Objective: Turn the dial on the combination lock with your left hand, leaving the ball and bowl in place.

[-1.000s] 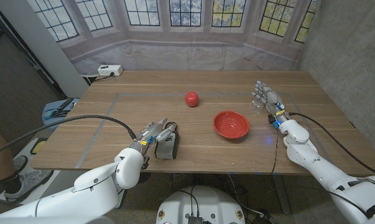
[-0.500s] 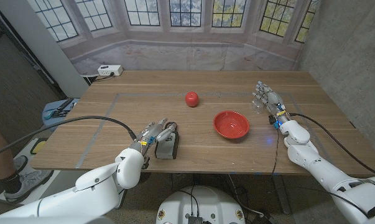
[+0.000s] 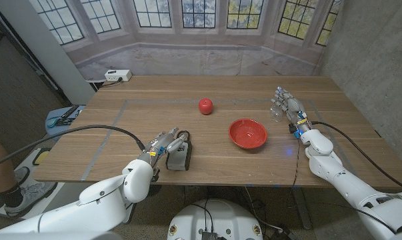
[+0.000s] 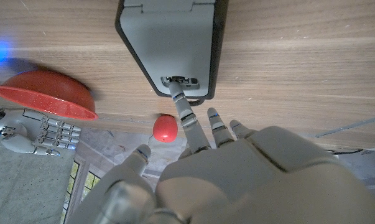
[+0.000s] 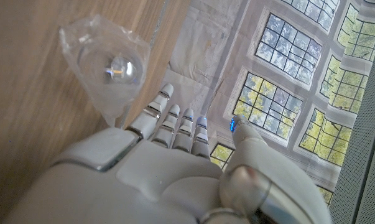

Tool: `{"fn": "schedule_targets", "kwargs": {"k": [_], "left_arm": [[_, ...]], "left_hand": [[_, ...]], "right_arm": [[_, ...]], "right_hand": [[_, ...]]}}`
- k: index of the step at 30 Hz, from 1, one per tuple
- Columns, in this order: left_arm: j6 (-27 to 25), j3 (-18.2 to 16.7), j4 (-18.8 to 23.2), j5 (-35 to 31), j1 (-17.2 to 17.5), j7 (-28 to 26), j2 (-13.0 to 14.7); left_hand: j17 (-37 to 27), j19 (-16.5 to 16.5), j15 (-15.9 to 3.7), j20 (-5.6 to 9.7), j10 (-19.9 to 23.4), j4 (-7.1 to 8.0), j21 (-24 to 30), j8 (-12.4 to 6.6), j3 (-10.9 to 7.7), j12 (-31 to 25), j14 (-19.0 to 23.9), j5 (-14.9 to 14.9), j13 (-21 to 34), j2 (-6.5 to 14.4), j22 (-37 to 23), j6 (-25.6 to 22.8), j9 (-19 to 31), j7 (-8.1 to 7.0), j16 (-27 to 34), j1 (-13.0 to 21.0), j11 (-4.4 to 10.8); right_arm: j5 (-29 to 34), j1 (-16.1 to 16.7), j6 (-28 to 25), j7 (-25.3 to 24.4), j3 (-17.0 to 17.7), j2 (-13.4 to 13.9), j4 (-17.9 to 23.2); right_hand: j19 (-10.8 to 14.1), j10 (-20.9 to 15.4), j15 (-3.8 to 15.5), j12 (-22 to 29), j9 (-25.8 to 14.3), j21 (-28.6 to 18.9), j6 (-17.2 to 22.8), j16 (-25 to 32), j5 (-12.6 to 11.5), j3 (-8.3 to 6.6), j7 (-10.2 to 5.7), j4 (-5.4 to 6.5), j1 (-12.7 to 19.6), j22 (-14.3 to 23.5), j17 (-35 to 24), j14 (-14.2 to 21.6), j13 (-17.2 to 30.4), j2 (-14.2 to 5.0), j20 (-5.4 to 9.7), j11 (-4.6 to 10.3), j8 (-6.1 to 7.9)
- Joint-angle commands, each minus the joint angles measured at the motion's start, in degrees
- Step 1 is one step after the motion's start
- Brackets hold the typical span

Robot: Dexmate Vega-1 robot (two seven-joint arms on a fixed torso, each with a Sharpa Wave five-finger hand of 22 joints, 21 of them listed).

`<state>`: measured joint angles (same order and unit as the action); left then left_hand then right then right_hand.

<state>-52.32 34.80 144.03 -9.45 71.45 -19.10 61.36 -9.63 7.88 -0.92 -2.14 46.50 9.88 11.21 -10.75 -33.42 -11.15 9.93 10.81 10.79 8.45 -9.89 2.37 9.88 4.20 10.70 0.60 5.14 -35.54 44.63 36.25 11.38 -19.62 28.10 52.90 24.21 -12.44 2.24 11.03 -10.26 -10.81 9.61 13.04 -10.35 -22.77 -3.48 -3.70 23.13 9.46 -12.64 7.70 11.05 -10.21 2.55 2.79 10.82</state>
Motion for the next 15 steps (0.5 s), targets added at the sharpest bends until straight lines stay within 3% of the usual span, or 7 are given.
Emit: {"fn": "schedule_targets", "kwargs": {"k": [1, 15], "left_arm": [[-0.2, -0.7, 0.8, 1.3, 1.0, -0.4, 0.5], [0.2, -1.5, 1.1, 2.7, 1.9, -1.3, 0.8]], "left_hand": [[0.0, 0.2, -0.07, -0.01, 0.6, -0.14, -0.1, 0.22, 0.02, -0.1, 0.6, 0.3, 0.1, -0.3, -0.1, -0.2, 0.1, 0.5, -0.1, 0.4, 0.05], [0.0, 0.1, 0.0, 0.02, 0.8, -0.12, 0.0, 0.16, 0.1, -0.1, 0.7, 0.3, 0.1, -0.3, -0.1, -0.5, 0.1, 0.61, 0.0, 0.3, -0.11]], "right_arm": [[0.1, 0.3, 0.0, -0.2, 0.1, 0.1, 0.8], [0.6, -0.1, -0.5, -0.4, -0.3, 0.2, 1.1]], "right_hand": [[0.4, 0.0, 2.7, 0.2, -0.2, -0.2, -0.2, 0.5, 0.3, -0.22, -0.22, 0.23, -0.2, 0.3, -0.3, -0.2, 0.1, -0.06, 2.3, 0.07, 0.05], [0.2, 0.2, 2.9, 0.2, -0.2, -0.2, -0.3, 0.4, 0.3, -0.2, -0.42, 0.32, -0.4, 0.3, -0.3, -0.3, 0.1, 0.0, 2.47, 0.2, 0.02]]}}
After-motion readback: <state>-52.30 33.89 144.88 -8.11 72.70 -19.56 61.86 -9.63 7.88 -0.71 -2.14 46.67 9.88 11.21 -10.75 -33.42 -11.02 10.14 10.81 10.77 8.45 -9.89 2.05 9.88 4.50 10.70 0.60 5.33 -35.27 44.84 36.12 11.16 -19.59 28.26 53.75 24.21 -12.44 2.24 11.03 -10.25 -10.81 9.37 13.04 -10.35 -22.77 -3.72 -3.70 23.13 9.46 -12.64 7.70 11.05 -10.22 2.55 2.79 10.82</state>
